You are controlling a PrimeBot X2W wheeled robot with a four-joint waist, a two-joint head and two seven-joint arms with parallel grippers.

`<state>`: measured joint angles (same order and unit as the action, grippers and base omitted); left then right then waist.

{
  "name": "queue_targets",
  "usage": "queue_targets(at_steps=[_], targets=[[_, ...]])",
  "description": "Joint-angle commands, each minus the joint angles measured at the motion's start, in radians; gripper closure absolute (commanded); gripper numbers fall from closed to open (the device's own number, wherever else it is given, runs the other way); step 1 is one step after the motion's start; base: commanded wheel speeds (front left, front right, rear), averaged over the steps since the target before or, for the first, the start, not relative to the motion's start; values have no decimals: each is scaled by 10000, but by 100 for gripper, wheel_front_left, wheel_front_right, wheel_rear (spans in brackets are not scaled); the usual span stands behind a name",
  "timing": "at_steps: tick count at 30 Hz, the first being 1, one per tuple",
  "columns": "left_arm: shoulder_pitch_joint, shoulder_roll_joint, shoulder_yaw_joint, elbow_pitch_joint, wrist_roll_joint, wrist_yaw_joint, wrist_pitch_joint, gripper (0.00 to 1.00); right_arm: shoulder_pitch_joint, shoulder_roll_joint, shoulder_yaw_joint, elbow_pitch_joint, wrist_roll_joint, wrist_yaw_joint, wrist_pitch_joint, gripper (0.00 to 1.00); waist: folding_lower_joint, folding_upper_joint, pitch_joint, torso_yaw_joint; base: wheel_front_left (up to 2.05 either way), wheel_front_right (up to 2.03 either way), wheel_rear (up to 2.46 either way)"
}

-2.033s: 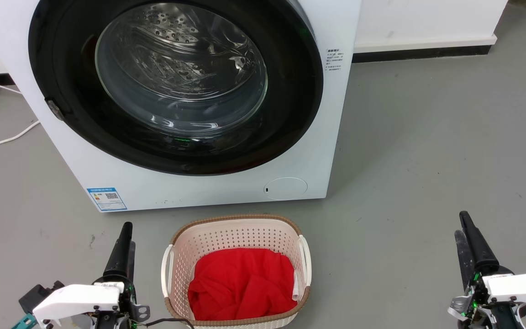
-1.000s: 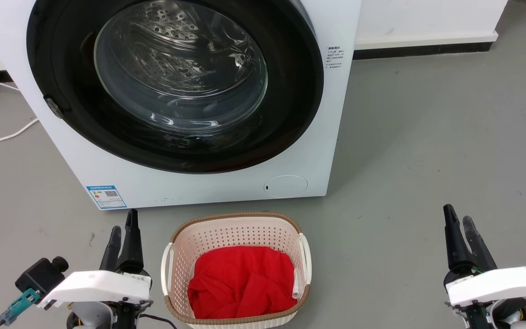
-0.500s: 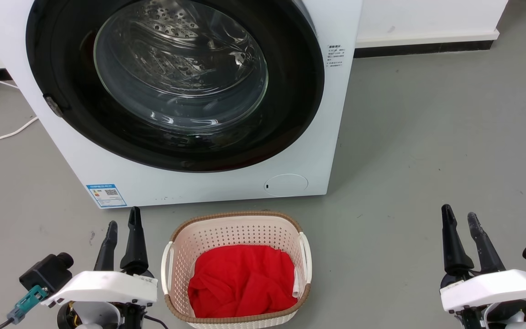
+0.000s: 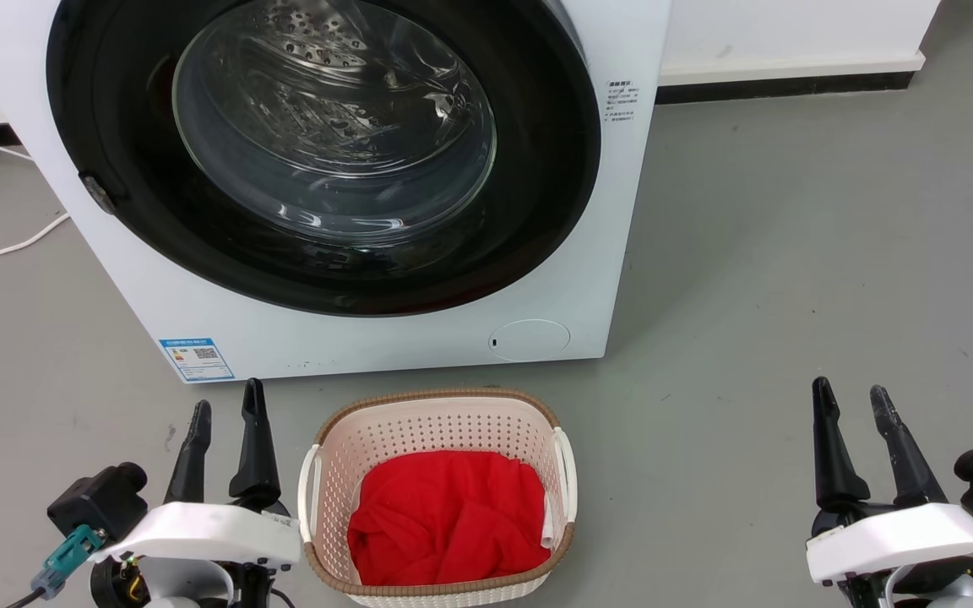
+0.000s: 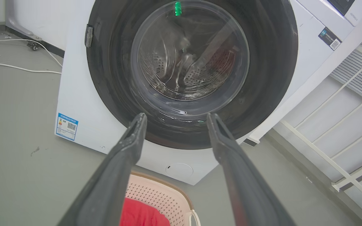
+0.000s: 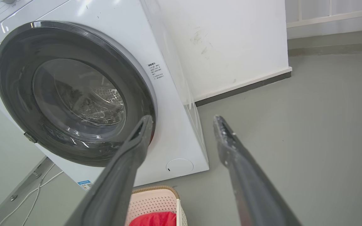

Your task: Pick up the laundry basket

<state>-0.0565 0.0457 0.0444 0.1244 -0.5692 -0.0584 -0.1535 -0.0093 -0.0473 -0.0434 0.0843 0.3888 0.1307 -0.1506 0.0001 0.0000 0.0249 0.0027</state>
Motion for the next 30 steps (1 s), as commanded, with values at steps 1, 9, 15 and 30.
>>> queue_targets(at_steps=[1,9,15,30], targets=[[21,45,9,-126,193,8,-60,0,21,-40,16,-148,-198,0,-99,0,-1,0,2,0,0,0,0],[48,48,14,-159,984,25,-263,0,68,-42,53,-247,-1053,0,-286,0,-1,0,29,5,0,0,0],[89,48,6,-182,1541,61,-402,0,137,-43,84,-297,-1626,0,-434,0,-1,0,52,-1,0,0,0],[167,53,-52,-163,2832,152,-728,0,260,-46,117,-433,-2906,-1,-757,0,-1,0,76,18,0,0,0]])
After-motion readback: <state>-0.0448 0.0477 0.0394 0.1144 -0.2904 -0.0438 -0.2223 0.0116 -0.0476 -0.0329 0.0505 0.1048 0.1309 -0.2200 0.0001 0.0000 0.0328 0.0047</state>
